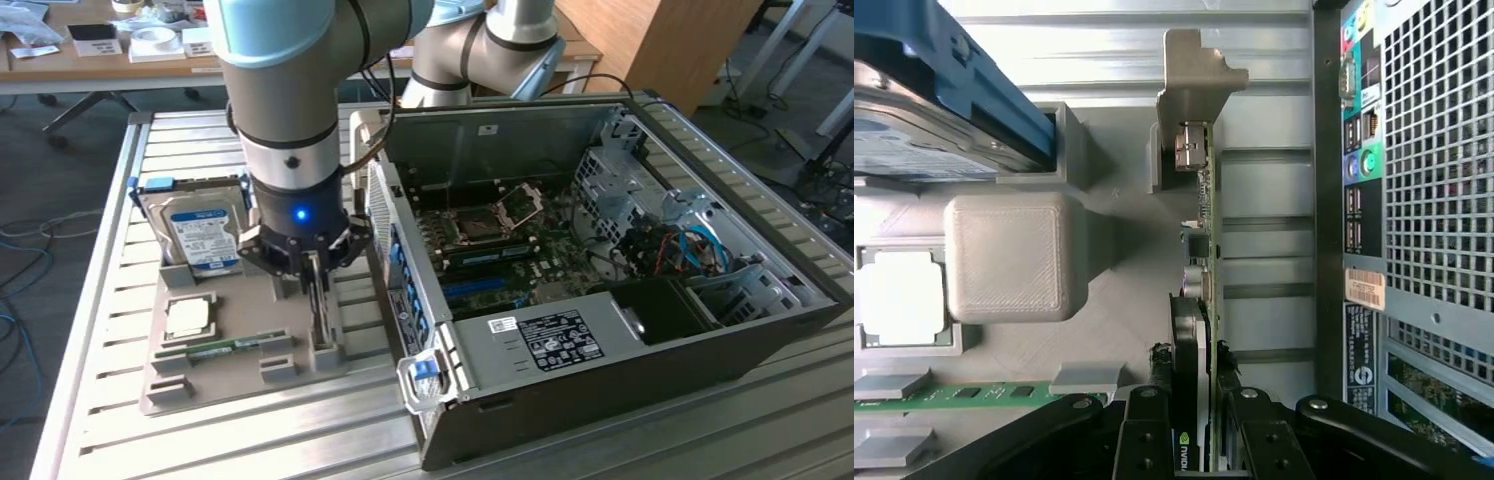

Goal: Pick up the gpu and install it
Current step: 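Pick up the gpu and move the gpu toward the slot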

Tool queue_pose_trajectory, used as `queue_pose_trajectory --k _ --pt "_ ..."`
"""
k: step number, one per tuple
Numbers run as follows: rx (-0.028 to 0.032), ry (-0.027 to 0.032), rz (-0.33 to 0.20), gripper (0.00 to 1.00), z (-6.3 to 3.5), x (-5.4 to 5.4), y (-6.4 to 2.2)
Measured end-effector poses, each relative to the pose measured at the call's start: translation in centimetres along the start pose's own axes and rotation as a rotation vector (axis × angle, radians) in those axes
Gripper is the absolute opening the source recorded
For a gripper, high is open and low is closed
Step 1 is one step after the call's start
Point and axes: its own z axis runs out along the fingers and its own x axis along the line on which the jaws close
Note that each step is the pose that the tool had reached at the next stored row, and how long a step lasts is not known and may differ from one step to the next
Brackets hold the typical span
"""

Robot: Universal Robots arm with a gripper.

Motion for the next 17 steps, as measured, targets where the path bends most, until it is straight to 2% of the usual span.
queue_pose_trajectory --k 6,17 --pt "0.0002 0.0000 0.000 0.27 -2.36 0.0 0.10" --pt "0.0002 -0.0001 0.000 0.27 -7.33 -0.2 0.30"
